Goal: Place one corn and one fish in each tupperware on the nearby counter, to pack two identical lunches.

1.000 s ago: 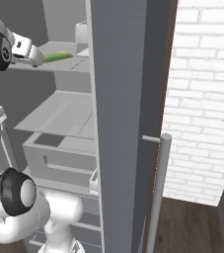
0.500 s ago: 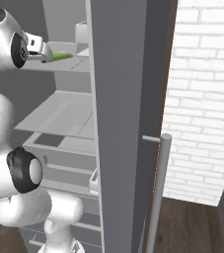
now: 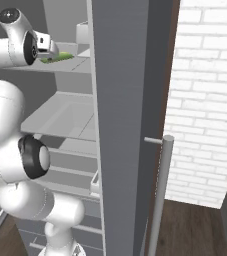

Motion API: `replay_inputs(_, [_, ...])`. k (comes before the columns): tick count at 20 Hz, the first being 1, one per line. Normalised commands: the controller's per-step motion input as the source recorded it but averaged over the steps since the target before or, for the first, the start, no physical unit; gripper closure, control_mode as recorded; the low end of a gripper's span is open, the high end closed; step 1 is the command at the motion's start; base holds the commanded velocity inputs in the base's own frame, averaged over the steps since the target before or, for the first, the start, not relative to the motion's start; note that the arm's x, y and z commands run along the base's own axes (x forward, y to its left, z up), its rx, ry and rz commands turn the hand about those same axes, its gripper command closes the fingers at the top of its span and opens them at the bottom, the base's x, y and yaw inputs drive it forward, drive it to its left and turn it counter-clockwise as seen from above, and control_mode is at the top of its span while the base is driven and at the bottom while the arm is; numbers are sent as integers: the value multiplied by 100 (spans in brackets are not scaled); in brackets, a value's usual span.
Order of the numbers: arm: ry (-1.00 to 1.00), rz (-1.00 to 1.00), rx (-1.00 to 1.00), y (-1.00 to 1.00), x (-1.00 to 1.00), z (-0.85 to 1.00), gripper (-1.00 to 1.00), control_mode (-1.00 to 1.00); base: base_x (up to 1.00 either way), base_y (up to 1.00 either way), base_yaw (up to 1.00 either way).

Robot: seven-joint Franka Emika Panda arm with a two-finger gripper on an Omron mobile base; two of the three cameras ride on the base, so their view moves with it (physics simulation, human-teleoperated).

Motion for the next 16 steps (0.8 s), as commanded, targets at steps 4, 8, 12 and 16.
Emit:
replay_inputs(4, [0, 0, -2, 15, 31, -2, -100, -100, 0, 0, 0])
replay_inputs(8, [3, -4, -2, 10, 42, -2, -100, -100, 0, 0, 0])
replay_inputs(12, [0, -7, 0, 0, 19, -3, -100, -100, 0, 0, 0])
replay_inputs(16, [4, -6, 0, 0, 22, 0, -100, -100, 0, 0, 0])
